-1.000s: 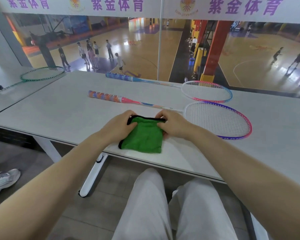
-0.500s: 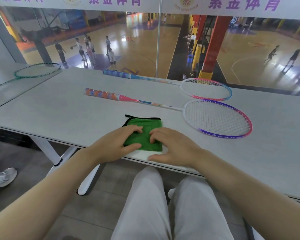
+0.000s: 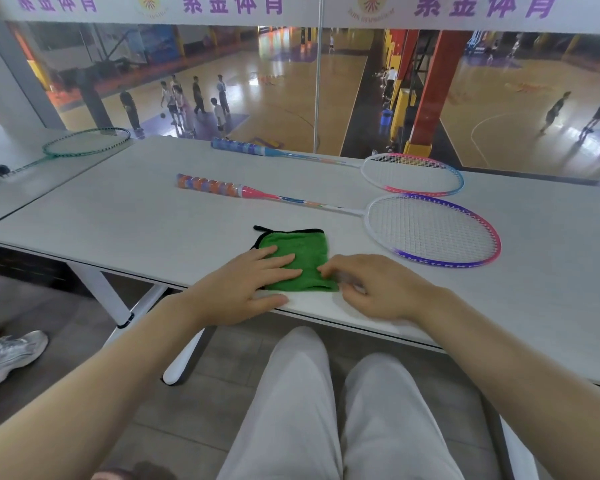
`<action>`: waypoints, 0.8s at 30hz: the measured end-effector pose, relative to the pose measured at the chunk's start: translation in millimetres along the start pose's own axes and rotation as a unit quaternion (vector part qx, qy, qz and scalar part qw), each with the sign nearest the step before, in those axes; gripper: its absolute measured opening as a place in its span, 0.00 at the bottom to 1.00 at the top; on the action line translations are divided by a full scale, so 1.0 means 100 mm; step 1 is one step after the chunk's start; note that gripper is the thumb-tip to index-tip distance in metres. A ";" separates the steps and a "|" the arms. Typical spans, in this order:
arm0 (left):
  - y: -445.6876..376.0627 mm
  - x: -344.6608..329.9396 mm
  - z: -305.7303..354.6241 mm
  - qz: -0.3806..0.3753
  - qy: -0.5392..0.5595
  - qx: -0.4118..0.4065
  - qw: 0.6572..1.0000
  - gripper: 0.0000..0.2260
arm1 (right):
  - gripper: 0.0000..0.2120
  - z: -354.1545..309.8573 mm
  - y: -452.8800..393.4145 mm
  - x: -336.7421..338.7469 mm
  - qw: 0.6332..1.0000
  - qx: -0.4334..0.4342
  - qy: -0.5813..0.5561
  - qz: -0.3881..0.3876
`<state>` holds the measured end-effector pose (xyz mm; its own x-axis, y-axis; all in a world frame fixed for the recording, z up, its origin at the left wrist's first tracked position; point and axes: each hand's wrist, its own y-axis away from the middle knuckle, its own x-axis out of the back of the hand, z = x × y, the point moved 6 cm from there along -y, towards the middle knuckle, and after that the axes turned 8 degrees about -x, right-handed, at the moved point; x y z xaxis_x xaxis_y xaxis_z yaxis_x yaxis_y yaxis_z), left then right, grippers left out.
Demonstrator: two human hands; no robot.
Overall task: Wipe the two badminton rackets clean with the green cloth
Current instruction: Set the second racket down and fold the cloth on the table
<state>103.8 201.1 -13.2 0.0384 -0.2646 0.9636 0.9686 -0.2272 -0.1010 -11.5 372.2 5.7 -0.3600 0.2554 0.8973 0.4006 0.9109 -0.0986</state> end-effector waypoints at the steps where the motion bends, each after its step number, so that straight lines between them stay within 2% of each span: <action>1: 0.01 0.03 0.01 0.016 0.043 0.022 0.999 0.22 | 0.14 0.00 0.00 0.03 0.998 -0.029 -0.055 -0.001; 3: -0.02 0.15 -0.04 0.109 0.131 0.082 0.982 0.15 | 0.12 0.03 -0.08 0.09 0.982 -0.103 -0.155 0.033; 4: -0.08 0.21 -0.11 0.156 0.128 0.115 0.973 0.13 | 0.11 0.06 -0.16 0.12 0.977 -0.133 -0.156 0.064; 6: -0.23 0.26 -0.31 0.192 0.093 0.177 0.961 0.11 | 0.15 0.12 -0.38 0.10 0.976 -0.180 -0.100 0.076; 9: -0.44 0.24 -0.59 0.148 0.093 0.263 0.949 0.19 | 0.23 0.19 -0.65 0.05 0.961 -0.262 -0.081 0.039; 11: -0.57 0.25 -0.68 0.104 0.077 0.282 0.951 0.22 | 0.21 0.17 -0.74 0.04 0.957 -0.282 -0.068 0.011; 13: -0.68 0.27 -0.70 0.045 0.058 0.279 0.958 0.19 | 0.17 0.15 -0.81 0.02 0.958 -0.280 -0.068 -0.005; 15: -0.74 0.28 -0.69 -0.013 0.049 0.264 0.963 0.11 | 0.11 0.15 -0.85 0.03 0.960 -0.266 -0.084 0.001; 17: -0.74 0.29 -0.67 -0.037 0.058 0.249 0.966 0.08 | 0.06 0.15 -0.90 0.05 0.964 -0.247 -0.093 0.011; 20: -0.69 0.35 -0.63 -0.006 0.099 0.238 0.966 0.07 | 0.05 0.14 -0.99 0.10 0.962 -0.239 -0.133 0.012; 24: -0.56 0.48 -0.62 0.065 0.185 0.260 0.945 0.10 | 0.08 0.11 -1.11 0.17 0.934 -0.234 -0.271 0.014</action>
<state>36.0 143.0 22.9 0.1711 -0.5895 0.7894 0.9548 0.2968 0.0147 -71.4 278.6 27.1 -0.6661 0.5191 0.5356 0.6951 0.6924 0.1935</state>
